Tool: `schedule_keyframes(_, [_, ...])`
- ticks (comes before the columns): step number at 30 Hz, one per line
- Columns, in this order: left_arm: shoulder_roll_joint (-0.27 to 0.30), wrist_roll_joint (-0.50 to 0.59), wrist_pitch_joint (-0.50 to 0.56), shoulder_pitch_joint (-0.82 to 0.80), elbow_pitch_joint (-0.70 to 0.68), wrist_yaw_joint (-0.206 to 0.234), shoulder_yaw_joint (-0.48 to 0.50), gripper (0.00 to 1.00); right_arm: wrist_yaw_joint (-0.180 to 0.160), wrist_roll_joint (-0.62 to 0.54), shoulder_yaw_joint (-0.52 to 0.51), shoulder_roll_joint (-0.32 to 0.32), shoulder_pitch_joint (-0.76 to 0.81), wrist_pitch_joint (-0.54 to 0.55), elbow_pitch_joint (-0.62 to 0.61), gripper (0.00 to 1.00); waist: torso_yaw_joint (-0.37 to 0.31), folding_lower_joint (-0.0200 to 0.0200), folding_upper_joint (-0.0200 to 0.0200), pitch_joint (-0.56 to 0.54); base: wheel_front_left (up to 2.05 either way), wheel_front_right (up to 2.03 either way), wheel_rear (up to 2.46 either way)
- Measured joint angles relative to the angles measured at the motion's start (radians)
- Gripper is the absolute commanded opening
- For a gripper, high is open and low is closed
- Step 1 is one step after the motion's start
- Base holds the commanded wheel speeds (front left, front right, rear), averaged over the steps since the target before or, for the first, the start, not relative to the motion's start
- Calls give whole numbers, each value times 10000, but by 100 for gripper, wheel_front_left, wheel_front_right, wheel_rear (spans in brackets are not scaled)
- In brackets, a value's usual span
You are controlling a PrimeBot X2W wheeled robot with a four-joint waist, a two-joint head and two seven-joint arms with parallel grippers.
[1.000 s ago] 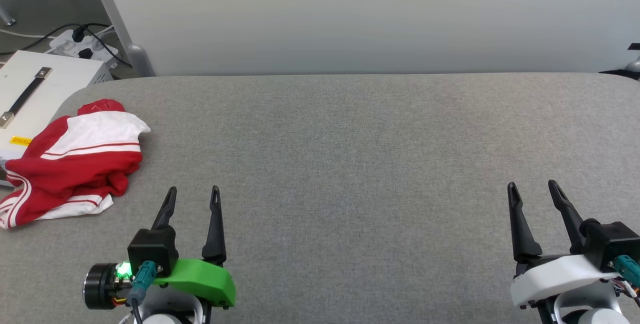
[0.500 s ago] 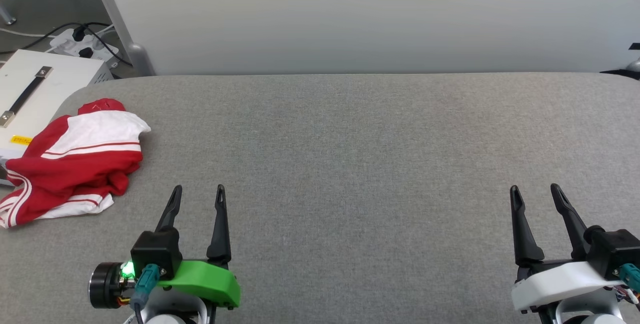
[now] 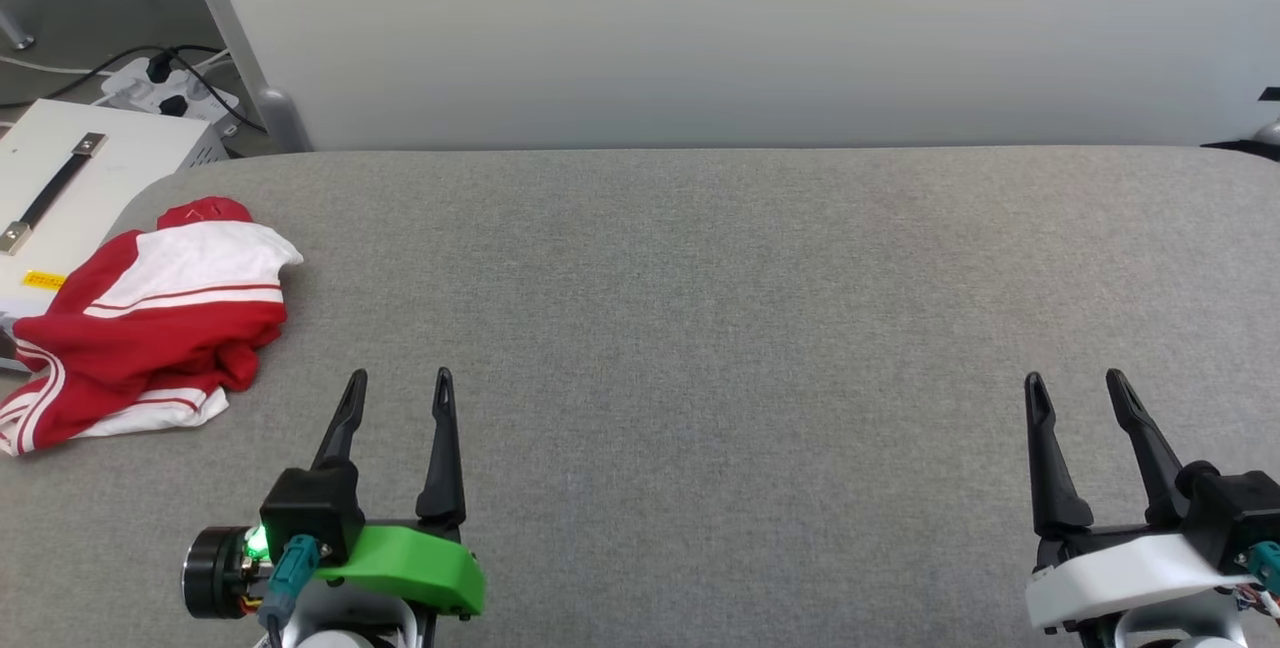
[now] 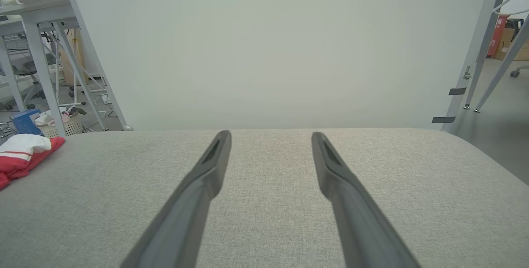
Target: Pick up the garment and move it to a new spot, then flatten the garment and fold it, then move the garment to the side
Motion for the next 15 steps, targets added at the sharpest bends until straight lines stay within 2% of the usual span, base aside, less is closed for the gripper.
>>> schedule_keyframes(15, [0, -71, -309, 5, 217, 0, -188, 100, 0, -38, 84, 0, 128, -324, 10, 100, 43, 0, 0, 54, 0, 0, 0])
